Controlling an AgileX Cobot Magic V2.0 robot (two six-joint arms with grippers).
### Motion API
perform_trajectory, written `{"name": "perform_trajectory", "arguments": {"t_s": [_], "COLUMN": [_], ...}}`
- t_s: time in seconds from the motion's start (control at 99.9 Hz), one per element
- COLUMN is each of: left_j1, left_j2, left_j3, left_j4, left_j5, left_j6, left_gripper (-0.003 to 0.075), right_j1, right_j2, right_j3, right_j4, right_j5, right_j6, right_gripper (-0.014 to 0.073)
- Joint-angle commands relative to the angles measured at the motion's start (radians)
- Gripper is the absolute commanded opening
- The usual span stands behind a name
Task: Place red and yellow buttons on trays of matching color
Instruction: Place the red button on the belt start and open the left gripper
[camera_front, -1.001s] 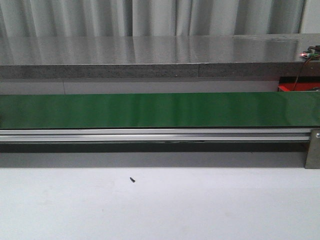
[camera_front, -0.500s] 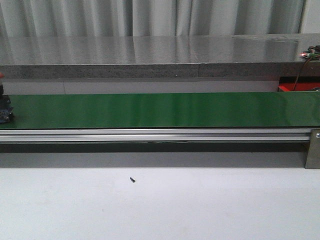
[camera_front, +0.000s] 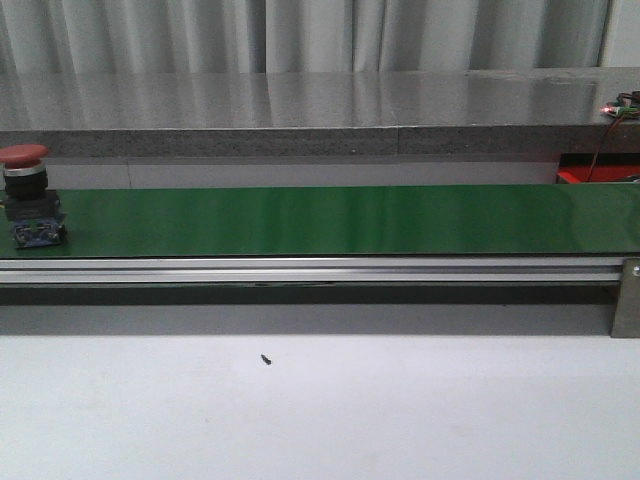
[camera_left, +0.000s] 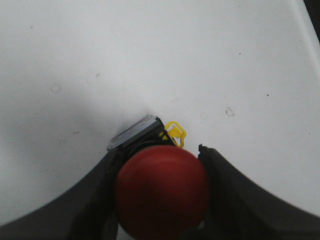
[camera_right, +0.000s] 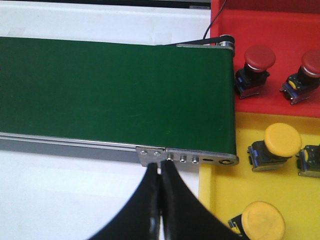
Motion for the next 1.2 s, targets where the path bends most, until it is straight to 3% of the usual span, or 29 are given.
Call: {"name": "perform_trajectory", "arguments": {"t_s": [0.0,0.21,0.35,0.64,0.871,1.191], "left_j1": [0.005,0.026,0.026,0.007,-0.045,-0.102], "left_j2": [-0.09,-0.201,-0.286,-0.364,-0.36,-0.354], "left_j3": [-0.03,-0.03,-0.03,-0.03,-0.013,0.06], "left_j4": [-0.005,0.002,0.084,0.098,0.098,0.082], "left_j5": [0.0,0.047,0.097,0.323,0.349,0.278], "left_j6": [0.009,0.171,0.283,0.507,0.552,0.554], "left_gripper": [0.0137,0.0137,0.0137,0.0137,0.0137,0.0138], "right_j1": [0.001,0.001,0.001,0.001,0.001,0.001], "right_j2": [-0.011,-0.011,-0.011,-0.011,-0.011,-0.011], "right_j3": [-0.025,-0.025,-0.025,-0.025,-0.025,-0.025], "right_j4": [0.014,0.014,0.014,0.027,0.031,0.032], "right_j5": [-0.05,-0.046,-0.04,-0.041,-0.041,-0.048], "right_j6": [-0.002,-0.002,-0.002,-0.002,-0.002,-0.002], "right_gripper": [-0.0071,-0.0071,-0.0071,-0.0071,-0.0071,-0.0071]}}
